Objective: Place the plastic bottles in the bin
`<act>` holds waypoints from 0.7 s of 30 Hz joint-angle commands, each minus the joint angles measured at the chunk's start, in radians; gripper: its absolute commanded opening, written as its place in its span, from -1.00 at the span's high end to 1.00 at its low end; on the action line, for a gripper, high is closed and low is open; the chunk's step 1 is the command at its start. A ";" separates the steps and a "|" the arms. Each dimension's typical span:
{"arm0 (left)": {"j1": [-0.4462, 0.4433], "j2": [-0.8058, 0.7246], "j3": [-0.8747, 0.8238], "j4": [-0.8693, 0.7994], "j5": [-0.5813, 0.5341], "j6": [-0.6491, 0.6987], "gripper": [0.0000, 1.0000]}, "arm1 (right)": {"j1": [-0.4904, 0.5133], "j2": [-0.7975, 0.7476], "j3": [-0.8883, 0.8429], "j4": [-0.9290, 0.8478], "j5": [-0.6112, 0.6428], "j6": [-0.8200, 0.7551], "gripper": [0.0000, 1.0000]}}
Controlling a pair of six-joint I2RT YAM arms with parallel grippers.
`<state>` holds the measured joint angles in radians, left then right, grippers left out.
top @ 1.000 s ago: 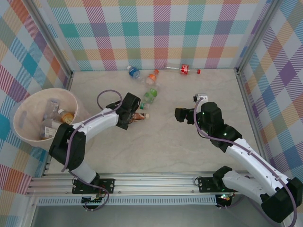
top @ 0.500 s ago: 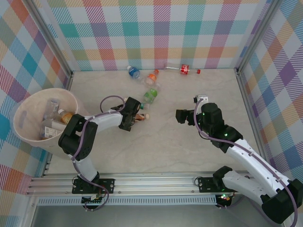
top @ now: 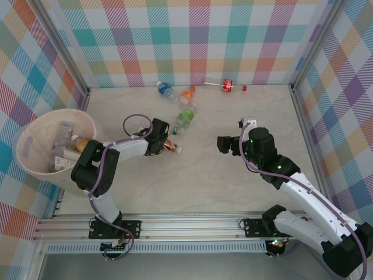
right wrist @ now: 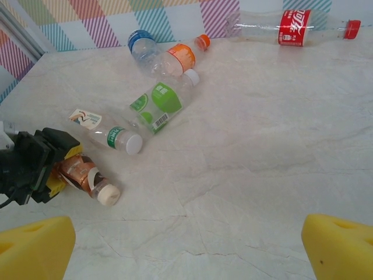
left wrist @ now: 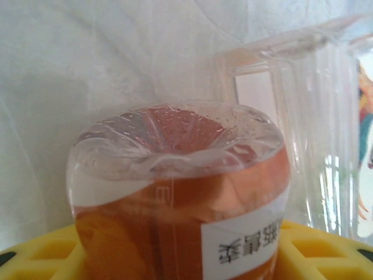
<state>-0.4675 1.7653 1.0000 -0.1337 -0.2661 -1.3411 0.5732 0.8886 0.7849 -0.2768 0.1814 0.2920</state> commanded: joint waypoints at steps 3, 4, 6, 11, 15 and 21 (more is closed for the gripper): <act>0.007 -0.112 0.045 -0.092 -0.028 0.202 -0.09 | -0.003 -0.032 -0.004 0.121 -0.272 -0.072 -1.00; 0.009 -0.131 0.042 -0.101 -0.036 0.216 -0.09 | -0.003 -0.029 -0.005 0.133 -0.279 -0.073 -0.99; 0.007 -0.174 0.033 -0.117 -0.047 0.253 -0.08 | -0.001 -0.025 -0.004 0.144 -0.275 -0.077 -0.99; 0.007 -0.276 0.052 -0.182 -0.015 0.381 -0.08 | 0.002 -0.021 -0.009 0.171 -0.347 -0.103 -0.99; 0.007 -0.363 0.086 -0.253 -0.018 0.476 -0.08 | 0.007 -0.013 -0.009 0.186 -0.367 -0.109 -0.99; 0.007 -0.473 0.158 -0.353 -0.001 0.606 -0.08 | 0.011 0.013 0.001 0.201 -0.379 -0.103 -0.99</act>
<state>-0.4675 1.3453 1.0954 -0.4023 -0.2768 -0.8497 0.5777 0.8913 0.7834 -0.1192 -0.1665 0.2005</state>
